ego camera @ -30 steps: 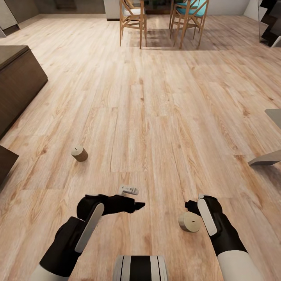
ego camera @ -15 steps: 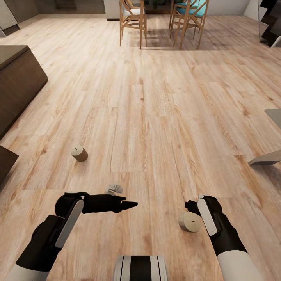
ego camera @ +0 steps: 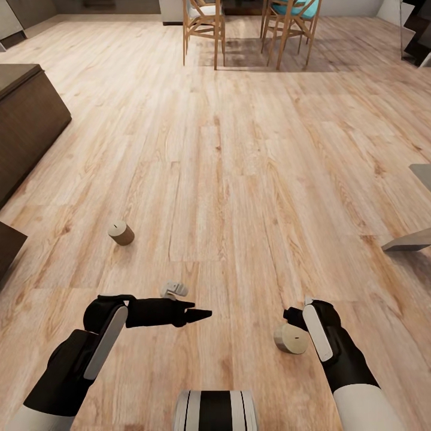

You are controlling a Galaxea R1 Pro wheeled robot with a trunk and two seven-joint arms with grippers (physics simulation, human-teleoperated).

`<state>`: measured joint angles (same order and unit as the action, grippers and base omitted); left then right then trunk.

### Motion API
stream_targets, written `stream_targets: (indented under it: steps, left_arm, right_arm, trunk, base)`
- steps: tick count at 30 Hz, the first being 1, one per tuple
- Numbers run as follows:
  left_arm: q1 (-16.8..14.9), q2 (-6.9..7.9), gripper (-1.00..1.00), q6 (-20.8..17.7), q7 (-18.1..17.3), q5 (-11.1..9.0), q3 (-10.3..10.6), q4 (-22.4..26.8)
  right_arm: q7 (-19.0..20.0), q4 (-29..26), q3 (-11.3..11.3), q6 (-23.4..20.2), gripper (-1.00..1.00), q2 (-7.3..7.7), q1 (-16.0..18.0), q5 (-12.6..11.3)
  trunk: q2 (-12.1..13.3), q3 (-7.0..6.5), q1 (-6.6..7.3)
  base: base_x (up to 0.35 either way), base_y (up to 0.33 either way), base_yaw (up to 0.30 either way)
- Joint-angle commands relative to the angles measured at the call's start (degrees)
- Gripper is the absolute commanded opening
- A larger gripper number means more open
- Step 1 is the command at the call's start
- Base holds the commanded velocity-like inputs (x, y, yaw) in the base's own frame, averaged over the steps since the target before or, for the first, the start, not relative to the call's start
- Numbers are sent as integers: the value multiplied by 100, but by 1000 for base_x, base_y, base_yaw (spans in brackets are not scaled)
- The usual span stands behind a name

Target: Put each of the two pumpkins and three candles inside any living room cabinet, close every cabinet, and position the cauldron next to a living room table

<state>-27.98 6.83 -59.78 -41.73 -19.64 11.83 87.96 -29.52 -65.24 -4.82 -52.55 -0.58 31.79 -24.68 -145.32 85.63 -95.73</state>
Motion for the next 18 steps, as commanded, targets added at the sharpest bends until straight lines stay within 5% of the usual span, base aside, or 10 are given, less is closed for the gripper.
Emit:
stream_targets:
  steps: [1,18]
  left_arm:
    - [-3,3,100,-22,-56,10,6,2]
    - [3,3,100,-22,-139,4,13,2]
  right_arm:
    - [-51,-6,-9,-9,100,-4,3,-68]
    - [-45,1,-16,-1,100,2,3,-80]
  trunk:
    - [-1,4,1]
    - [-14,203,-22]
  base:
    - [0,0,0]
    - [0,0,0]
